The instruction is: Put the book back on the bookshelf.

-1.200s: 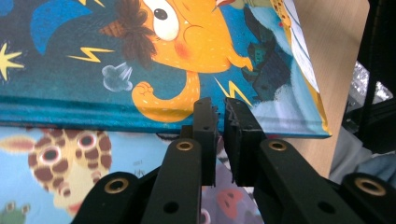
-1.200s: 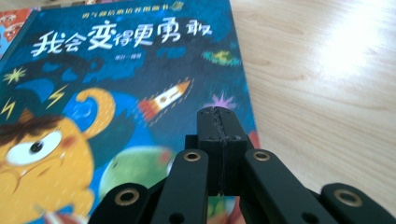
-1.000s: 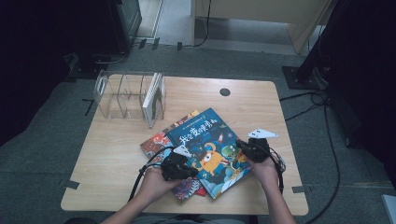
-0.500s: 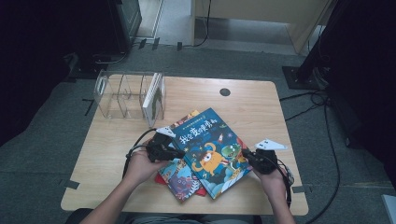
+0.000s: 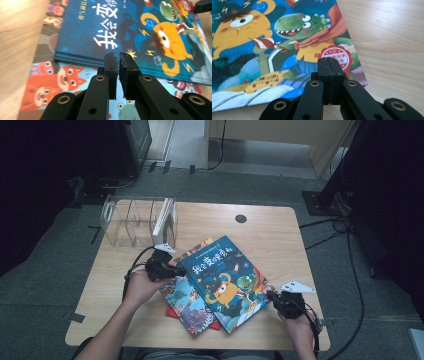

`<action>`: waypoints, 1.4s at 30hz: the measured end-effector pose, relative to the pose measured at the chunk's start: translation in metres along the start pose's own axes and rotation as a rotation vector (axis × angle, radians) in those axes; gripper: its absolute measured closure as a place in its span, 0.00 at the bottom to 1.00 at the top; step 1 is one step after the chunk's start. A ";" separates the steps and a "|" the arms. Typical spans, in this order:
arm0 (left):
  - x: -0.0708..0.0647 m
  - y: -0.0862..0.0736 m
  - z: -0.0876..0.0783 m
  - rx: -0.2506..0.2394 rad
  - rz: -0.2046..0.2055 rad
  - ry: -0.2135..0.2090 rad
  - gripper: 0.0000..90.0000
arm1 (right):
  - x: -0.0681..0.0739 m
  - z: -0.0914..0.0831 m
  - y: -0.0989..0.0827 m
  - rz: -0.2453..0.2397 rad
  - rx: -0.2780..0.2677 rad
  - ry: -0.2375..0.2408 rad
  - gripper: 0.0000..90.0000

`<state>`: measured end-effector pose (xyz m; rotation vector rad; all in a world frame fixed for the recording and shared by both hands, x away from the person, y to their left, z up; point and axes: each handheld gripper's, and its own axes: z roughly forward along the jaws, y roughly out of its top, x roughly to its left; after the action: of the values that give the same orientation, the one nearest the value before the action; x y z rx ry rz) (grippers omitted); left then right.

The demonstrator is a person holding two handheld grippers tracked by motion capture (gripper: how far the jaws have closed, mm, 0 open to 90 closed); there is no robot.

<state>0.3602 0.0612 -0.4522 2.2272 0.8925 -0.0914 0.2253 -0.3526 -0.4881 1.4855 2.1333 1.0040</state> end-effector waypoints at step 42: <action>0.031 -0.032 -0.015 -0.061 -0.110 0.175 0.98 | -0.035 0.032 0.026 0.046 0.006 0.015 1.00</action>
<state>0.3609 0.1048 -0.4697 2.1531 1.0980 0.0803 0.2771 -0.3687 -0.4950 1.5414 2.1234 1.0288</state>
